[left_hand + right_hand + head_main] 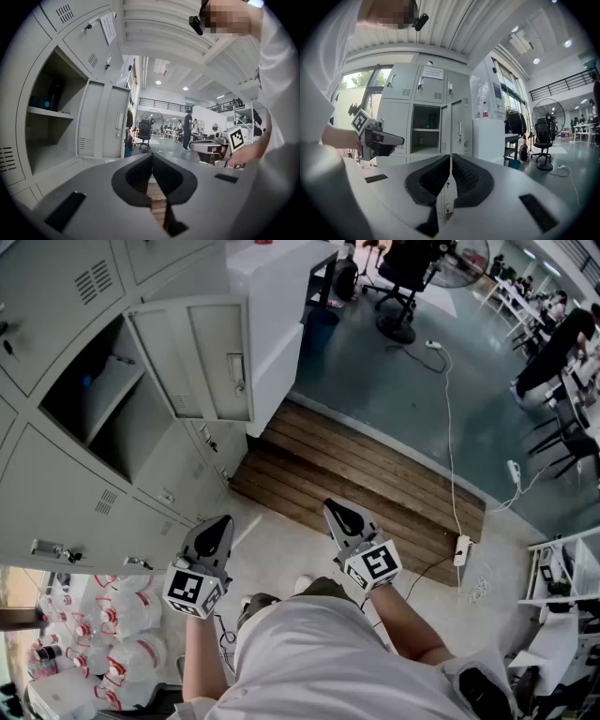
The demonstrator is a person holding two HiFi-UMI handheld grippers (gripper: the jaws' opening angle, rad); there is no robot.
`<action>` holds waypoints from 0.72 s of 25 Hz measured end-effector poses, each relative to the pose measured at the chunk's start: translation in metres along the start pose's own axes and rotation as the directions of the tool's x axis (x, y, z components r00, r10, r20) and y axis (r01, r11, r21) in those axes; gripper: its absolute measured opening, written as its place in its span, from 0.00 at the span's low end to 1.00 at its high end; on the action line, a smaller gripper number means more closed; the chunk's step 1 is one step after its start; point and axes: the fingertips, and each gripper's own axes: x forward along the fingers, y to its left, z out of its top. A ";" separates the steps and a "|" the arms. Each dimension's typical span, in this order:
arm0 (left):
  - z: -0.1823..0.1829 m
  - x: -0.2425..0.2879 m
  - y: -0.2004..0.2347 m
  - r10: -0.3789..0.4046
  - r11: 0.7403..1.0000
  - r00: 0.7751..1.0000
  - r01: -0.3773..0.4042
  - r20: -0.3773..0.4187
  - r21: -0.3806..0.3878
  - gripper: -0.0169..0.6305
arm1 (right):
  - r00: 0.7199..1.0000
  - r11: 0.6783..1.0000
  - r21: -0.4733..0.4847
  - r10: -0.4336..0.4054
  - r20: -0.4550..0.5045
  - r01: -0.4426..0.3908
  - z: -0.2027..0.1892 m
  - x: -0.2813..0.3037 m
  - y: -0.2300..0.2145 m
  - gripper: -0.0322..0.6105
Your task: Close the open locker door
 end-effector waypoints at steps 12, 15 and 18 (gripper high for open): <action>0.001 0.040 -0.016 0.076 0.997 0.997 -0.076 -0.024 0.001 0.03 | 0.996 0.995 0.050 0.083 0.031 -0.085 -0.003 0.010 -0.047 0.09; -0.001 0.047 -0.012 0.091 0.996 0.995 -0.091 -0.035 0.000 0.03 | 0.994 0.993 0.051 0.104 0.038 -0.106 -0.003 0.027 -0.054 0.10; 0.001 0.052 0.004 0.096 0.995 0.995 -0.096 -0.035 -0.003 0.03 | 0.994 0.992 0.063 0.107 0.038 -0.109 -0.001 0.046 -0.056 0.10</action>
